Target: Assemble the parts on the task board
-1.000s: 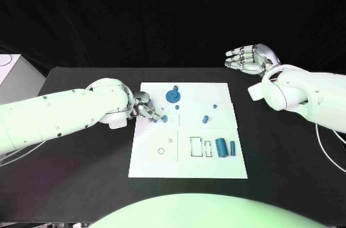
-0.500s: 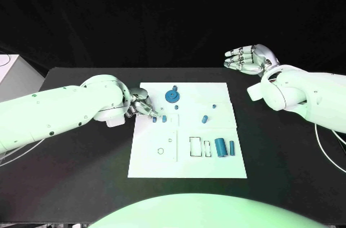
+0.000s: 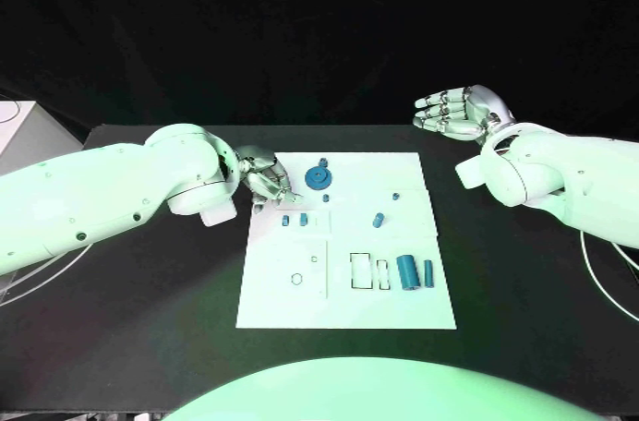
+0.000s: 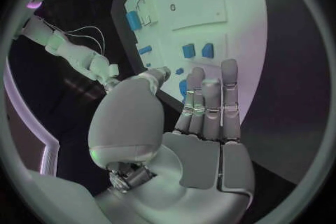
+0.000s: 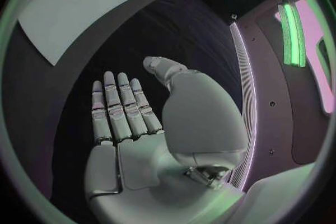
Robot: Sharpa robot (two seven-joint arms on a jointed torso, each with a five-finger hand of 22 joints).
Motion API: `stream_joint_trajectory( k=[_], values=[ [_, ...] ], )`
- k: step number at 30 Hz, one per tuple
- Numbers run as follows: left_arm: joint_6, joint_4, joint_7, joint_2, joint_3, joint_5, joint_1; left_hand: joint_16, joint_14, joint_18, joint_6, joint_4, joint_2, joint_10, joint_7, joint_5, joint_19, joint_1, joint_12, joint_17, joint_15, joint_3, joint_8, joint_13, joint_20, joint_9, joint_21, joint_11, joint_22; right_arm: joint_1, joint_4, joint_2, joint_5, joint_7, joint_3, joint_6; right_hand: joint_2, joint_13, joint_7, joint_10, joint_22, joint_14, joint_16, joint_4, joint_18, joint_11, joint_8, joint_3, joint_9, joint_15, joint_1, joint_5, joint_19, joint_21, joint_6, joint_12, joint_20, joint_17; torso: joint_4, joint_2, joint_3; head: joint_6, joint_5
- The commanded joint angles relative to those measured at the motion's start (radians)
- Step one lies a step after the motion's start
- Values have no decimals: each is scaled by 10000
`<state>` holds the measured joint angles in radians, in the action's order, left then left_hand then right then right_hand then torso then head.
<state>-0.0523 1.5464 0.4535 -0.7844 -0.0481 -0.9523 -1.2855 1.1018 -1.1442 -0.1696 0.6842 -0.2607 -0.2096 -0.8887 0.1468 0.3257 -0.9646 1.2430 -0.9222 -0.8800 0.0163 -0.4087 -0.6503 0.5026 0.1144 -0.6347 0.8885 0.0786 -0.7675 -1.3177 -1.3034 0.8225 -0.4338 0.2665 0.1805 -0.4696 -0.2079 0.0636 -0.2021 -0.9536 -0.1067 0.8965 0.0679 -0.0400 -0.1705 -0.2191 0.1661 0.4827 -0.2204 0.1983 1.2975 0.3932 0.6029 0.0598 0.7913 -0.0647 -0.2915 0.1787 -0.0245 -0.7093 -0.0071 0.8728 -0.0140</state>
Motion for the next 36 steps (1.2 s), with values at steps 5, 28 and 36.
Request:
stream_joint_trajectory(
  k=[5,28,36],
  values=[
    [2724,-236,-3857,489,-324,-2280,232,-388,1395,-117,12,1124,-427,894,207,-33,514,2034,1062,1091,196,-1244,672,-1272,194,1333,-346,193,77,13,54,-21,9,107,-2,138,109,2,-736,-112,23,-63,-35,35,104,-22,-45,-59,11,-16,26,40,4,-47,91,-1,6,-28,12,-15,-20,-2,133],
    [2329,-1529,-4051,1815,-746,-6266,484,470,1491,-137,319,1734,-673,1861,-129,-200,659,2027,1514,1628,294,-1211,1108,-2362,299,2642,328,368,-549,15,-7,-84,23,120,-2,162,114,2,-732,-123,25,-58,-29,41,102,-18,-43,-53,11,-20,33,40,27,-42,103,-2,7,-32,55,-38,-10,-2,81],
    [1862,-1734,-3736,2002,-761,-6633,487,697,1471,-136,364,1747,-727,2210,-217,-259,694,1840,1547,1789,290,-1100,1289,-2554,306,2940,409,397,-637,15,-25,-78,23,124,-3,166,116,2,-732,-129,28,-55,-27,44,100,-16,-44,-51,12,-22,35,40,31,-40,108,-2,7,-35,32,-31,-10,-2,126]
  ],
)
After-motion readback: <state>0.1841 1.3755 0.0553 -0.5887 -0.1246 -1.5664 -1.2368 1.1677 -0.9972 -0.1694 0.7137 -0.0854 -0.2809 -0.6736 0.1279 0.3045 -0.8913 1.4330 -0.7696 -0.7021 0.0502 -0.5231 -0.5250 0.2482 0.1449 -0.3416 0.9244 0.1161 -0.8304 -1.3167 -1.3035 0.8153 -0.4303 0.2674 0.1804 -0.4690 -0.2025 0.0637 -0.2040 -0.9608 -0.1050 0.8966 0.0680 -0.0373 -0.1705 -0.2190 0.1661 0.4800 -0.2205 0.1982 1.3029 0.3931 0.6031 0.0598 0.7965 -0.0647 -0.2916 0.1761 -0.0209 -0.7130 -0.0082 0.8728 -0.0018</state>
